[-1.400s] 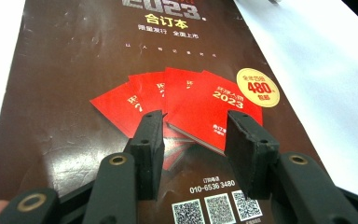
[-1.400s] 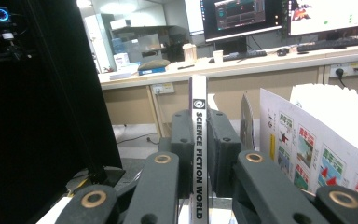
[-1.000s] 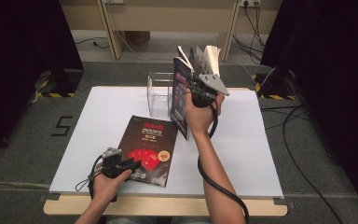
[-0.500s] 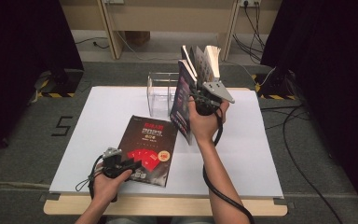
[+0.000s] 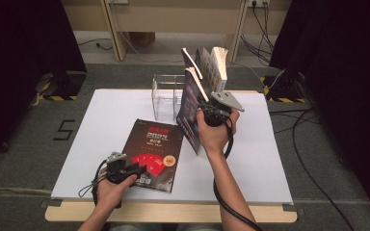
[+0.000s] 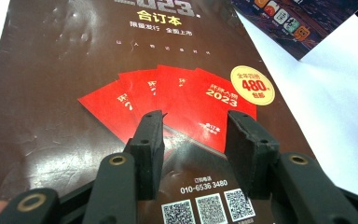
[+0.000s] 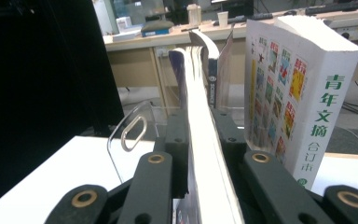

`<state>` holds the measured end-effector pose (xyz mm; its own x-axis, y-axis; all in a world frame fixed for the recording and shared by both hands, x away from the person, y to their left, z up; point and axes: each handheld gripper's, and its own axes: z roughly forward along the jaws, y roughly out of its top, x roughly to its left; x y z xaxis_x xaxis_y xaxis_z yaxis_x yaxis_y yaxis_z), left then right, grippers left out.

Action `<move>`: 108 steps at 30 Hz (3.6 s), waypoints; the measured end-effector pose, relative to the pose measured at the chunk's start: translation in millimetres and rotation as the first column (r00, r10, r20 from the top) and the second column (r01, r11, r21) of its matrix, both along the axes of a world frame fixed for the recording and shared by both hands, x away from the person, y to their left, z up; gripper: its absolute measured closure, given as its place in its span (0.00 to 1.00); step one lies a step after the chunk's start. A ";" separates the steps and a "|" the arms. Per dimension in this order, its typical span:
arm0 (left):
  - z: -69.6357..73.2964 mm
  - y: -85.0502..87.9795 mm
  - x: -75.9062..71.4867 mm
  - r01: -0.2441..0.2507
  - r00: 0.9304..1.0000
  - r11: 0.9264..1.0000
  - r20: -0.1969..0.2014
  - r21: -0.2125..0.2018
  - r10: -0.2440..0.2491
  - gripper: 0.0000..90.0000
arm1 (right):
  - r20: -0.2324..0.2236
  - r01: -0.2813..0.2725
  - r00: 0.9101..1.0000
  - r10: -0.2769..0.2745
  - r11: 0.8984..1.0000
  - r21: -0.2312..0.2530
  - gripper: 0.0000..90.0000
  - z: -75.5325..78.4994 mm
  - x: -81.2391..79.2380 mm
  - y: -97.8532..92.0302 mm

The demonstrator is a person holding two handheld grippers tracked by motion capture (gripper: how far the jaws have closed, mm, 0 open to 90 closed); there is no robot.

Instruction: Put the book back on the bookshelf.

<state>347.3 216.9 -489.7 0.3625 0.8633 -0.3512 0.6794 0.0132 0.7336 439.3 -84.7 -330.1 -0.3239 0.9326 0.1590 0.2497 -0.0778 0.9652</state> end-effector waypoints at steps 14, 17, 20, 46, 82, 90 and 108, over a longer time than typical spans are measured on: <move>0.5 0.1 0.0 0.003 1.000 1.000 -0.001 0.003 -0.003 0.62 | -0.124 -0.007 0.992 0.002 0.999 -0.034 0.92 12.7 6.8 -2.8; 0.3 -0.2 0.1 0.005 1.000 1.000 0.000 0.006 -0.005 0.62 | -0.142 -0.014 0.990 0.011 1.000 -0.024 0.92 14.7 8.1 -3.4; 0.0 -0.6 0.2 0.006 1.000 1.000 0.000 0.005 -0.006 0.62 | -0.143 -0.016 0.990 0.013 1.000 -0.014 0.92 16.4 8.5 -2.2; -0.4 0.4 0.7 0.007 1.000 1.000 0.000 0.007 -0.007 0.62 | -0.023 0.032 0.999 -0.033 0.999 -0.001 0.92 33.2 32.9 18.9; -0.4 2.3 0.7 0.007 1.000 1.000 0.000 0.006 -0.007 0.62 | -0.013 0.126 0.992 -0.126 0.991 -0.040 0.92 9.0 51.9 38.1; -0.3 1.2 0.0 0.010 1.000 1.000 0.000 0.007 -0.010 0.62 | -0.002 0.132 0.991 -0.132 0.990 -0.046 0.88 6.1 46.2 35.2; 0.3 0.7 -0.4 0.011 1.000 1.000 0.002 0.005 -0.011 0.62 | -0.058 0.113 0.992 -0.114 0.993 -0.014 0.82 -0.6 29.4 19.9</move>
<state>346.9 217.6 -489.4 0.3726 0.8609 -0.3463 0.6778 0.0025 0.7353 468.7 -64.9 -330.7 -0.2062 0.9646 0.1642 0.2958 -0.0985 0.9501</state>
